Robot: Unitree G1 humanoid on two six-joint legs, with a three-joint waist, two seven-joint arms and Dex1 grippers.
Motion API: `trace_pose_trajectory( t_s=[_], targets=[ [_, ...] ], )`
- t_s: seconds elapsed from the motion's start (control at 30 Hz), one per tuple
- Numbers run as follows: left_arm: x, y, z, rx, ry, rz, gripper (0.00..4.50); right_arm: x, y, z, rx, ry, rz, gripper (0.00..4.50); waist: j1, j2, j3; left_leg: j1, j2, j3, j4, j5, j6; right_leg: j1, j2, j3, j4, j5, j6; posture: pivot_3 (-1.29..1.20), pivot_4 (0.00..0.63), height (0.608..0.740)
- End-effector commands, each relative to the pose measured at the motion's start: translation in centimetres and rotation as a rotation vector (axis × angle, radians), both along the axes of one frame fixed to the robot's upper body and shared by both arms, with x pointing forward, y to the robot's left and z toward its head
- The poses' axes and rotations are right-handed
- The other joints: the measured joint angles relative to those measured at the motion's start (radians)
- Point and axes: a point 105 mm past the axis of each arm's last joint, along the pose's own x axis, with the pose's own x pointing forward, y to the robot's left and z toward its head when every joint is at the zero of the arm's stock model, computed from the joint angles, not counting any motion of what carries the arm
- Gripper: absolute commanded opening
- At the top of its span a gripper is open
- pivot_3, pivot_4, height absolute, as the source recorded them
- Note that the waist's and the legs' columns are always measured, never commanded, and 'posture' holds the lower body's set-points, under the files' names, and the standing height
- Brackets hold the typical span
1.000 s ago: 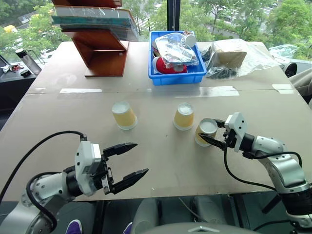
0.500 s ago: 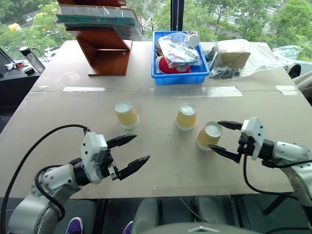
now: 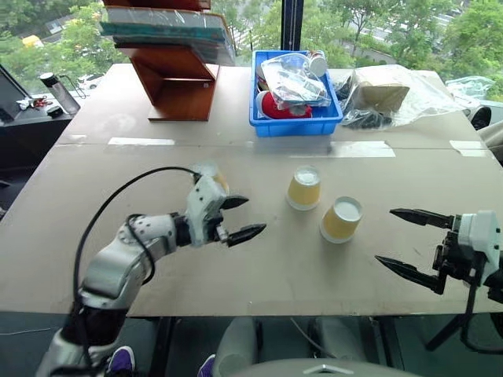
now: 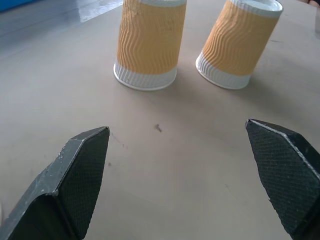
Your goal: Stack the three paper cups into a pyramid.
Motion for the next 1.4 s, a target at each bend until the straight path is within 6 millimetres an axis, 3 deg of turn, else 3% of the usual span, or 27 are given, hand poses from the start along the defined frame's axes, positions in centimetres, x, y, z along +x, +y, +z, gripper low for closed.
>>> trace_pose_trajectory(
  t_s=[0.03, 0.27, 0.43, 0.97, 1.07, 1.2, 1.4],
  targets=[
    [1.3, -1.3, -0.2, 0.037, -0.006, -0.032, 4.50, -0.3, -0.2, 1.1, 0.001, -0.069, -0.014, 4.46, -0.005, 0.000, 0.000, 0.000, 0.000, 0.000, 0.000, 0.000, 0.000, 0.000, 0.000, 0.000, 0.000, 0.000, 0.000, 0.00, 0.150, 0.740],
    [5.0, -4.7, 0.9, 0.052, -0.097, -0.022, 4.50, -0.2, -0.8, 0.8, 0.006, -0.064, -0.066, 4.46, -0.001, 0.000, 0.000, 0.000, 0.000, -0.001, 0.001, 0.000, 0.000, 0.000, 0.002, 0.000, 0.001, 0.000, 0.000, 0.00, 0.150, 0.740],
    [5.3, -6.5, 1.0, 0.020, -0.119, -0.053, 4.50, -0.5, -0.6, 0.9, 0.003, -0.071, -0.073, 4.46, -0.002, 0.000, 0.000, 0.000, 0.000, -0.001, 0.002, 0.001, -0.002, 0.000, 0.002, 0.001, 0.001, 0.000, 0.000, 0.00, 0.150, 0.740],
    [6.8, -8.6, 0.8, -0.017, -0.149, -0.063, 4.50, -1.0, 0.0, 0.3, -0.009, -0.050, -0.082, 4.46, 0.000, 0.000, 0.000, -0.001, 0.000, -0.002, 0.003, 0.001, -0.002, 0.000, 0.002, 0.001, 0.002, 0.000, 0.000, 0.00, 0.150, 0.740],
    [6.7, -8.9, 0.8, -0.015, -0.161, -0.072, 3.76, -1.1, 0.2, 0.1, -0.005, -0.043, -0.085, 4.50, -0.001, 0.000, 0.000, -0.001, 0.000, -0.002, 0.003, 0.001, -0.002, 0.000, 0.002, 0.000, 0.002, 0.000, 0.000, 0.00, 0.150, 0.740],
    [6.3, -8.9, 0.7, -0.014, -0.165, -0.092, 2.20, -1.2, 0.4, 0.0, 0.001, -0.039, -0.084, 4.50, -0.001, 0.000, 0.000, -0.001, 0.000, -0.002, 0.003, 0.001, -0.002, 0.000, 0.002, 0.001, 0.002, 0.000, 0.000, 0.00, 0.150, 0.740],
    [4.3, -7.8, 1.1, -0.041, -0.154, -0.143, 2.20, -1.1, 0.5, -0.3, 0.005, -0.029, -0.081, 4.50, -0.004, 0.000, 0.000, 0.000, 0.000, -0.002, 0.003, 0.001, -0.002, 0.000, 0.002, 0.001, 0.002, 0.000, 0.000, 0.00, 0.150, 0.740]
  ],
)
